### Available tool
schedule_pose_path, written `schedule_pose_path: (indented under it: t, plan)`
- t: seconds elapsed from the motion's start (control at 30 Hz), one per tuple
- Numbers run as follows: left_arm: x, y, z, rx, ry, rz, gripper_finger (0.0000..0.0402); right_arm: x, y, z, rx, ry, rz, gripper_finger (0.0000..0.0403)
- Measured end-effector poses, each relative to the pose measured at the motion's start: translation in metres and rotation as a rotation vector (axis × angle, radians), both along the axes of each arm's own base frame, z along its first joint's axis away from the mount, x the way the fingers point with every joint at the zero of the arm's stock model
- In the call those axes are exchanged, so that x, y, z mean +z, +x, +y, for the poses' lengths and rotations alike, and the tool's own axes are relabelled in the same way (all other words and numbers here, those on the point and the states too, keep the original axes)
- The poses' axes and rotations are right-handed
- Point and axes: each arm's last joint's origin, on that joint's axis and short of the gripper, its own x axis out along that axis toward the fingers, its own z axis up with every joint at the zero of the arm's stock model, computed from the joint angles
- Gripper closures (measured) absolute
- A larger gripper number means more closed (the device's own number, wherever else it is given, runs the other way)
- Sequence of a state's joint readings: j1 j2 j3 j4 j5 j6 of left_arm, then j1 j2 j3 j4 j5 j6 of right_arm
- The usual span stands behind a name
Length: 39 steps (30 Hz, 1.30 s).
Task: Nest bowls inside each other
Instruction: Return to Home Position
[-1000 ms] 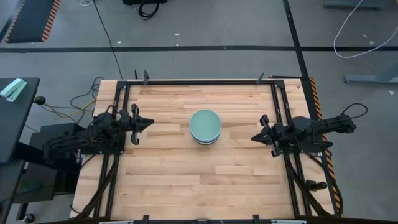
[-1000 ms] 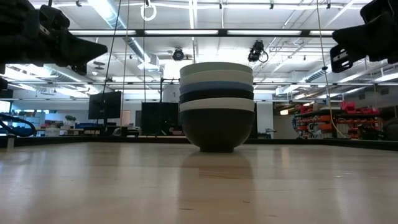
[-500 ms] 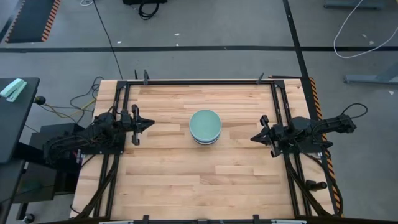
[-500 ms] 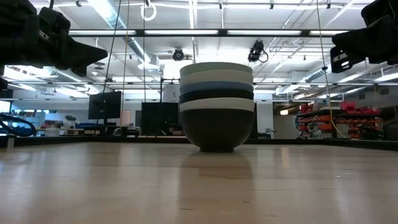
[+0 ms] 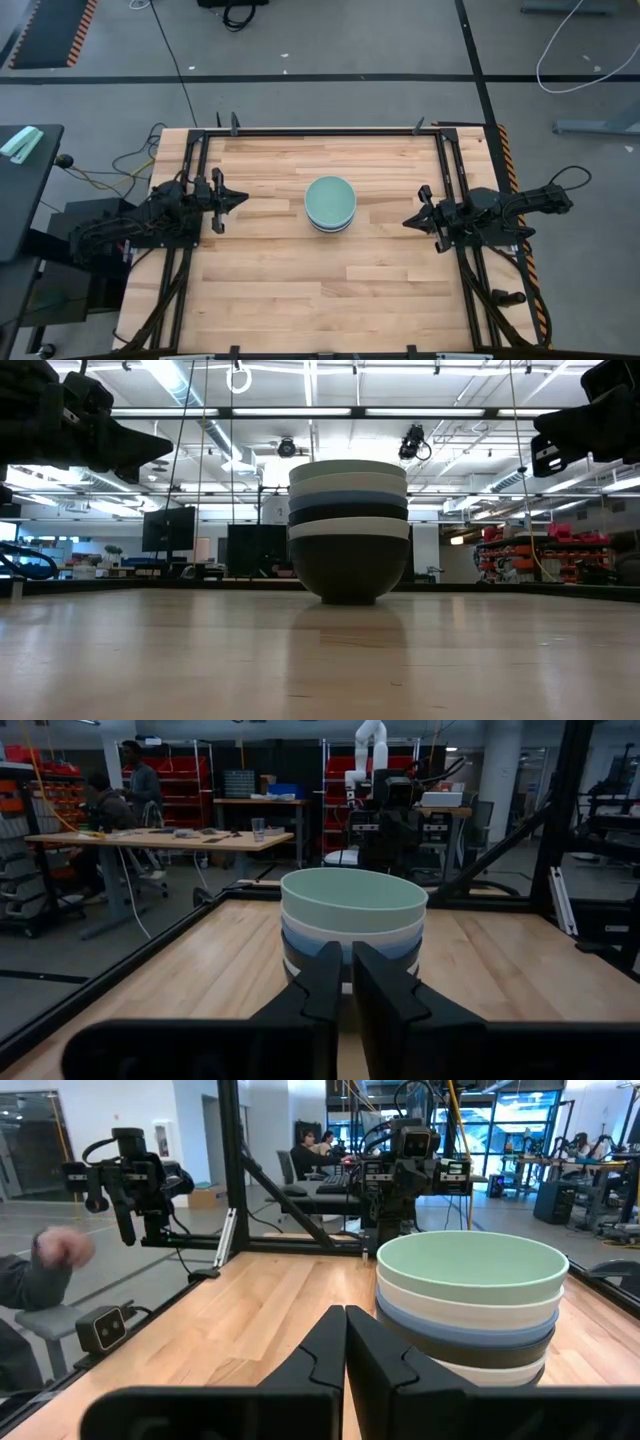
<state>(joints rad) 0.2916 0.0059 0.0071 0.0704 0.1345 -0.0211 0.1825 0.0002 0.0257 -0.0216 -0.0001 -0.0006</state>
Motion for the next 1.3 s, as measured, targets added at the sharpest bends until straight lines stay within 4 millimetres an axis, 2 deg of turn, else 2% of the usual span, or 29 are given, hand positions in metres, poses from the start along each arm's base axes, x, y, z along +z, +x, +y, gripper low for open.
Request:
schedule_pose_path:
  t: [0.33,0.67,1.03,1.3]
  plan:
    - [-0.0001,0.0,0.0,0.0,-0.001,0.0,0.0378,0.0,0.0,0.0,0.0,0.0,0.0,0.0385]
    - [-0.0001,0.0,0.0,0.0,-0.002,0.0,0.0365,0.0,0.0,0.0,0.0,0.0,0.0,0.0385]
    - [-0.0001,0.0,0.0,0.0,-0.002,0.0,0.0378,0.0,0.0,0.0,0.0,0.0,0.0,0.0385]
    - [-0.0001,0.0,0.0,-0.001,-0.002,0.0,0.0366,0.0,0.0,0.0,0.0,0.0,0.0,0.0385]
